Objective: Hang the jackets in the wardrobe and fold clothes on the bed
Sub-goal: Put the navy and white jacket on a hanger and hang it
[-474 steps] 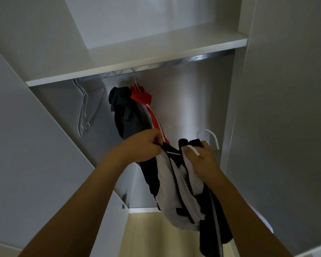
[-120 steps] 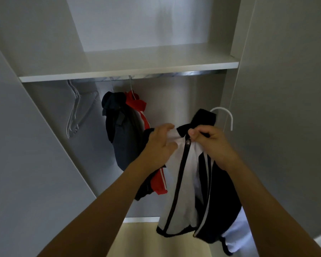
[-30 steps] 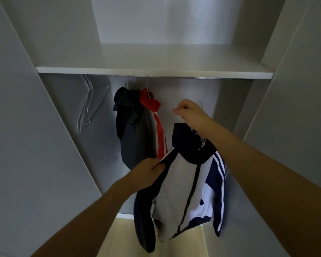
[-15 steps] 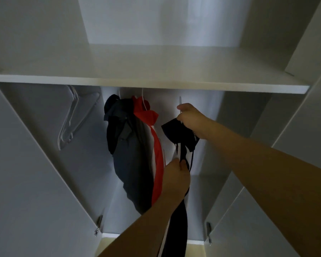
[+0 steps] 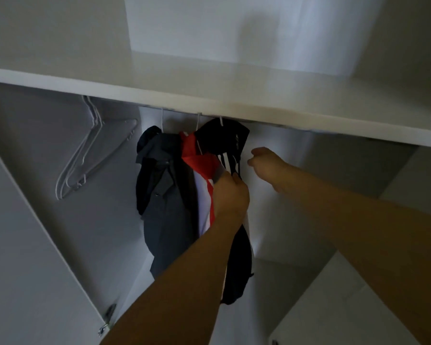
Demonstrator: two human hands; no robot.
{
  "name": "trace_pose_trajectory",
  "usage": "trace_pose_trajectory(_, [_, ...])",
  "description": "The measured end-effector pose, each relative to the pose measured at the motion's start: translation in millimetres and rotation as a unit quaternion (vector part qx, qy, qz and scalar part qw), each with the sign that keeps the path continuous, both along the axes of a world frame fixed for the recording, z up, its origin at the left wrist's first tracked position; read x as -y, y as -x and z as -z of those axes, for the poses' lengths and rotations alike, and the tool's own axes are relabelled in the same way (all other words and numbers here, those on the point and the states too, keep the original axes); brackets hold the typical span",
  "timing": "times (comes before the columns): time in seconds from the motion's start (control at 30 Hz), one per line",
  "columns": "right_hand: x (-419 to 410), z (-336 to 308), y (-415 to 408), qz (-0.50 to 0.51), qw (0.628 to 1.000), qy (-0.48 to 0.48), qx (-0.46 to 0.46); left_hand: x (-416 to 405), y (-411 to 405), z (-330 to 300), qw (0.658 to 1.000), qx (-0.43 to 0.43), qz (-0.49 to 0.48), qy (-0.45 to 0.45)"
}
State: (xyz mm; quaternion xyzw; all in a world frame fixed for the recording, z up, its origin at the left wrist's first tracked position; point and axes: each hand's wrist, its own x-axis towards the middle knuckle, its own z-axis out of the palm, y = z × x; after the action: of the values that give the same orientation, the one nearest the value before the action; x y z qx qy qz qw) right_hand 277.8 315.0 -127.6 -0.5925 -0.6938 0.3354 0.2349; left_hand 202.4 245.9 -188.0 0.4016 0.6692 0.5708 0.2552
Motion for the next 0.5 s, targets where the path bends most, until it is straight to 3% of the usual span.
trace_pose_trajectory(0.07, [-5, 6, -2, -0.006, 1.000, 0.005, 0.010, -14, 4, 0, 0.999, 0.028, 0.035, 0.021])
trace_pose_trajectory(0.13, [-6, 10, -5, 0.000, 1.000, 0.009, 0.027, -22, 7, 1, 0.987, 0.036, 0.106, 0.114])
trace_pose_trajectory(0.2, [-4, 13, -6, 0.005, 0.999, 0.017, 0.034, -24, 10, 10, 0.949, -0.148, 0.165, 0.225])
trace_pose_trajectory(0.23, [-2, 15, -8, 0.003, 0.999, 0.022, 0.035, -26, 12, 11, 0.948, -0.112, 0.167, 0.247])
trace_pose_trajectory(0.27, [1, 15, -10, -0.001, 0.999, 0.025, 0.035, -28, 14, 9, 0.952, -0.024, 0.158, 0.260])
trace_pose_trajectory(0.33, [12, 14, -15, -0.005, 0.999, 0.025, 0.035, -22, 15, 1, 0.935, -0.034, 0.144, 0.324])
trace_pose_trajectory(0.37, [19, 12, -19, -0.005, 0.999, 0.025, 0.036, -17, 16, -5, 0.930, -0.049, 0.155, 0.331])
trace_pose_trajectory(0.4, [28, 10, -22, -0.006, 0.999, 0.026, 0.034, -9, 22, -4, 0.923, -0.144, 0.187, 0.303])
trace_pose_trajectory(0.47, [46, 3, -26, -0.018, 0.999, 0.014, 0.029, 13, 38, -20, 0.929, -0.219, 0.218, 0.202])
trace_pose_trajectory(0.5, [57, 1, -27, -0.025, 0.999, 0.011, 0.022, 27, 43, -28, 0.906, -0.282, 0.228, 0.217])
